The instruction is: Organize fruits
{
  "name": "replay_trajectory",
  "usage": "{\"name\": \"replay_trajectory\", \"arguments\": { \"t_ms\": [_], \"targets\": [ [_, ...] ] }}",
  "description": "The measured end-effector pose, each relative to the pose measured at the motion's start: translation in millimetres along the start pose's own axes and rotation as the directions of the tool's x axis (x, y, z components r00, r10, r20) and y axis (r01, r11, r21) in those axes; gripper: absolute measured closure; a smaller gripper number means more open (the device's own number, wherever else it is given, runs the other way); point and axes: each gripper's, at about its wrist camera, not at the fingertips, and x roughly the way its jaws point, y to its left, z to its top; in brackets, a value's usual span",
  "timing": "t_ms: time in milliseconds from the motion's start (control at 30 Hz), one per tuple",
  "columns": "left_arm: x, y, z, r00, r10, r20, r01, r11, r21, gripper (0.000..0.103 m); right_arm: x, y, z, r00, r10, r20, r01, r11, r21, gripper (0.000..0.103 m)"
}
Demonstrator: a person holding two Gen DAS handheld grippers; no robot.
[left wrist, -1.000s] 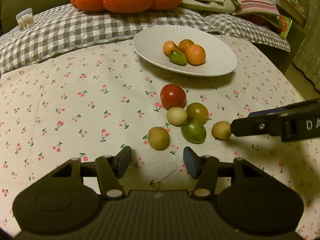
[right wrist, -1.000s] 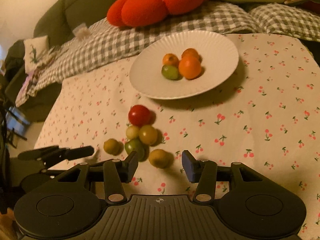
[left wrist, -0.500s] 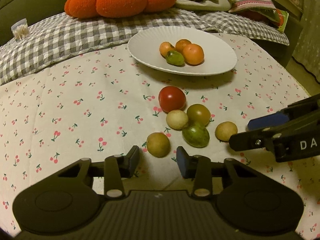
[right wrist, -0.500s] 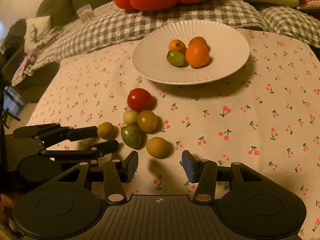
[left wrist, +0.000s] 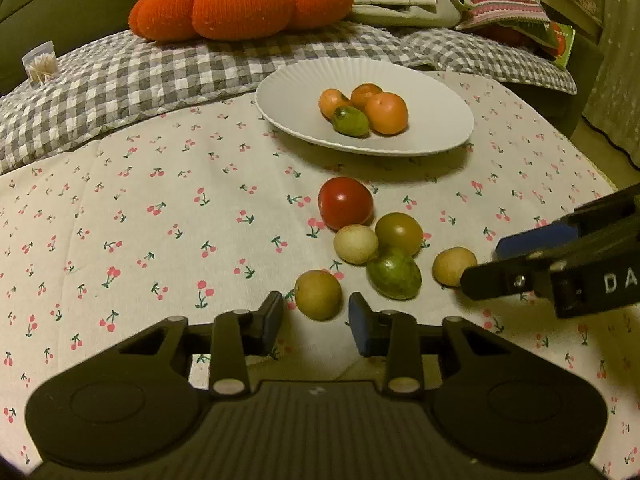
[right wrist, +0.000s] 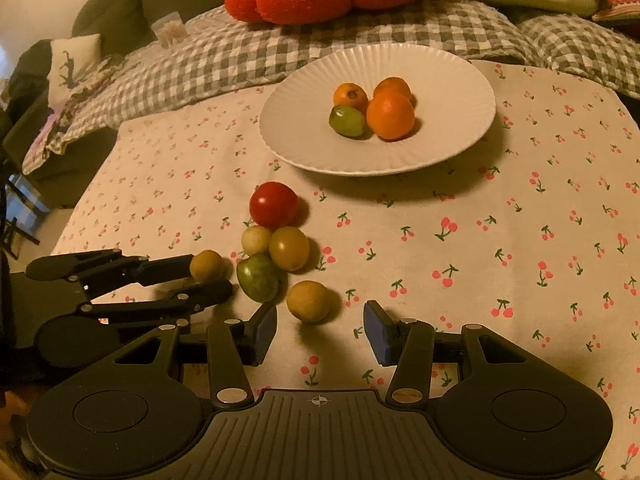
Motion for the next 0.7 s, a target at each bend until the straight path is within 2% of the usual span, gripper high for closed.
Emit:
{"name": "replay_trajectory", "arguments": {
  "t_ms": [33, 267, 467, 633, 700],
  "targets": [
    [0.2, 0.5, 0.4, 1.000, -0.002, 0.003, 0.002, 1.000, -0.001, 0.080, 0.2, 0.5, -0.4, 1.000, 0.003, 0.000, -0.003, 1.000, -0.007, 0.056],
    [-5.3, 10.5, 2.5, 1.000, -0.010, -0.003, 0.009, 0.999, -0.051, 0.080, 2.4, -1.4, 1.3, 1.000, -0.016, 0.009, 0.017, 0.999, -0.041, 0.056],
    [-15.7, 16.0, 6.9, 1.000, -0.006, 0.011, 0.007, 0.996, -0.086, 0.080, 12.4, 11.9, -0.9, 1.000, -0.010, 0.005, 0.010, 0.990, -0.139, 0.056],
    [-15.6, 17.4, 7.1, 1.000, -0.002, 0.002, 0.002, 0.995, -0.098, 0.080, 19.2, 19.6, 3.6, 0.998, -0.041, 0.038, 0.048, 0.979, -0.197, 0.061],
    [-16.3, 18.2, 7.4, 1.000, -0.002, 0.003, 0.002, 0.995, -0.103, 0.080, 23.6, 20.3, 4.3, 0.998, -0.052, 0.037, 0.059, 0.976, -0.209, 0.074]
  ]
}}
